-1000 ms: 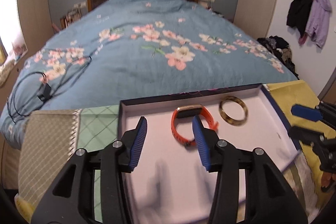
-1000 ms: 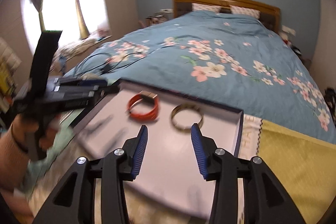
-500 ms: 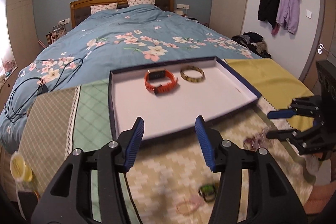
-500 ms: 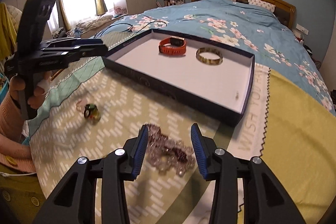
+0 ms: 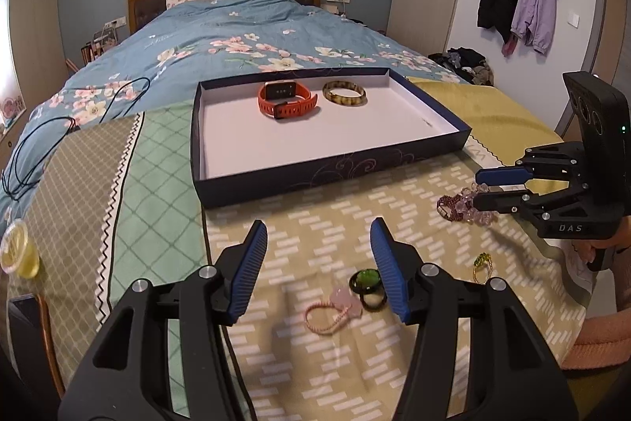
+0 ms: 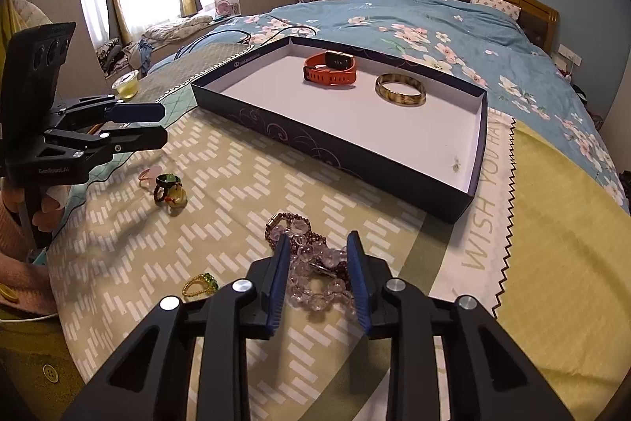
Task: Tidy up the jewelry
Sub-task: 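Grasp the clear crystal bead bracelet with the right tool, then grasp the pink bead bracelet with the left tool while the right tool lifts the crystal bracelet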
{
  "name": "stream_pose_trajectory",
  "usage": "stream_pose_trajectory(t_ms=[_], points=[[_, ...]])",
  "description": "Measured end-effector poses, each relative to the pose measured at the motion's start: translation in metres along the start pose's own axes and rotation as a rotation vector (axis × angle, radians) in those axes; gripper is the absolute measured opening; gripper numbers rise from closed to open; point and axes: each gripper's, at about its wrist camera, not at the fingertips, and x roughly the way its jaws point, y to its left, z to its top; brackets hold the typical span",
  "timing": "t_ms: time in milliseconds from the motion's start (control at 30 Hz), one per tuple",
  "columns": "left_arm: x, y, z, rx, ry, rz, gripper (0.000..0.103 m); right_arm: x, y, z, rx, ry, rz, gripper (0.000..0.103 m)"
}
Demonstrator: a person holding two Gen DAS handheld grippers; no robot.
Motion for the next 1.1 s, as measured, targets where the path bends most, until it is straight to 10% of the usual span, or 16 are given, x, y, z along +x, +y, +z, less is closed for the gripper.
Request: stream_pose_trajectory(t_ms=[100,333,467,700,1100], points=[[-0.001,0.001,-0.002,-0.006,0.001,-0.008,0.054,-0.003,0.0,-0.001,0.001,0.0,0.015,0.001],[-0.005,0.004,-0.005,-0.016,-0.005,-0.016,0.054,-0.01,-0.006,-0.002,0.053,-0.019,0.025,0.002],[-0.007,0.002,-0.006,-0.013,-0.004,-0.02,0.054,-0.008,-0.001,0.007,0.043,-0.034,0.03,0.033],[-0.009,0.002,-0.011,-0.011,0.003,-0.019,0.054,0.016,0.006,0.015,0.01,0.016,0.04,0.008],[-0.01,-0.004,-0.026,0.053,0.048,-0.074,0.049,-0.031,-0.011,0.013,0.103,-0.109,0.036,0.008]])
